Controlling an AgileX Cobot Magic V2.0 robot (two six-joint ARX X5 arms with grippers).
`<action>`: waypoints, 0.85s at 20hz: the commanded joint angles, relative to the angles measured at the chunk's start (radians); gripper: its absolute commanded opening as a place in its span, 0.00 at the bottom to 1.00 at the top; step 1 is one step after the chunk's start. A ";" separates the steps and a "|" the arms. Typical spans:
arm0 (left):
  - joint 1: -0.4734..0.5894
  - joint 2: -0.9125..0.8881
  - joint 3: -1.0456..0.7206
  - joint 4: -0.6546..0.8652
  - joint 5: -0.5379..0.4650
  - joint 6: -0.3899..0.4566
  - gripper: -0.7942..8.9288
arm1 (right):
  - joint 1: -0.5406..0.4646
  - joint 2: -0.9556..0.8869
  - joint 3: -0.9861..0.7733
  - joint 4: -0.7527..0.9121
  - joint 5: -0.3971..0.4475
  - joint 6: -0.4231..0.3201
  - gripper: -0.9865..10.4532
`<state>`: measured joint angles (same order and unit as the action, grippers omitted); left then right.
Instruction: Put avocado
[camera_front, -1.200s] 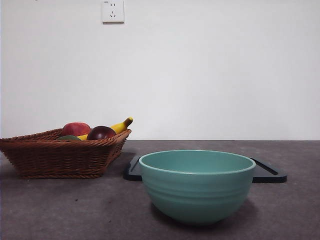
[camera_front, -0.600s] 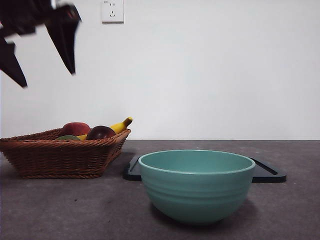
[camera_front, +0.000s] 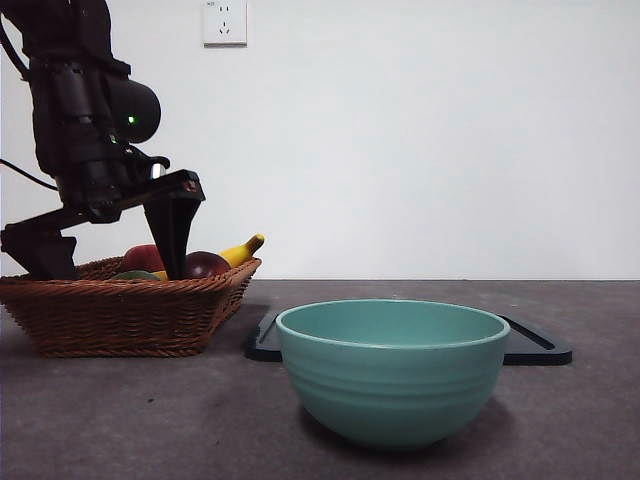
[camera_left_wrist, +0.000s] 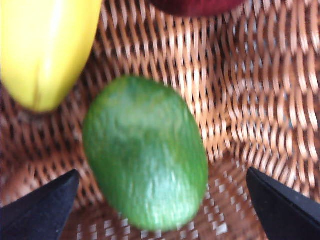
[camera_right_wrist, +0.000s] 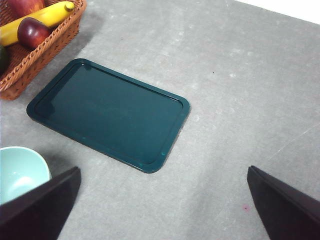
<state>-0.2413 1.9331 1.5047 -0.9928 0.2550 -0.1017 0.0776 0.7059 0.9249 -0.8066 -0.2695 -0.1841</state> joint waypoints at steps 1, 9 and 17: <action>-0.008 0.029 0.026 0.030 -0.002 -0.020 0.83 | 0.001 0.003 0.011 0.010 -0.003 0.001 0.79; -0.018 0.032 0.026 0.047 -0.068 -0.024 0.68 | 0.000 0.003 0.011 0.010 -0.003 0.001 0.79; -0.019 0.050 0.029 0.040 -0.071 -0.023 0.24 | 0.000 0.003 0.011 0.010 -0.003 0.001 0.79</action>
<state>-0.2554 1.9526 1.5131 -0.9577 0.1848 -0.1219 0.0776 0.7059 0.9249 -0.8062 -0.2695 -0.1841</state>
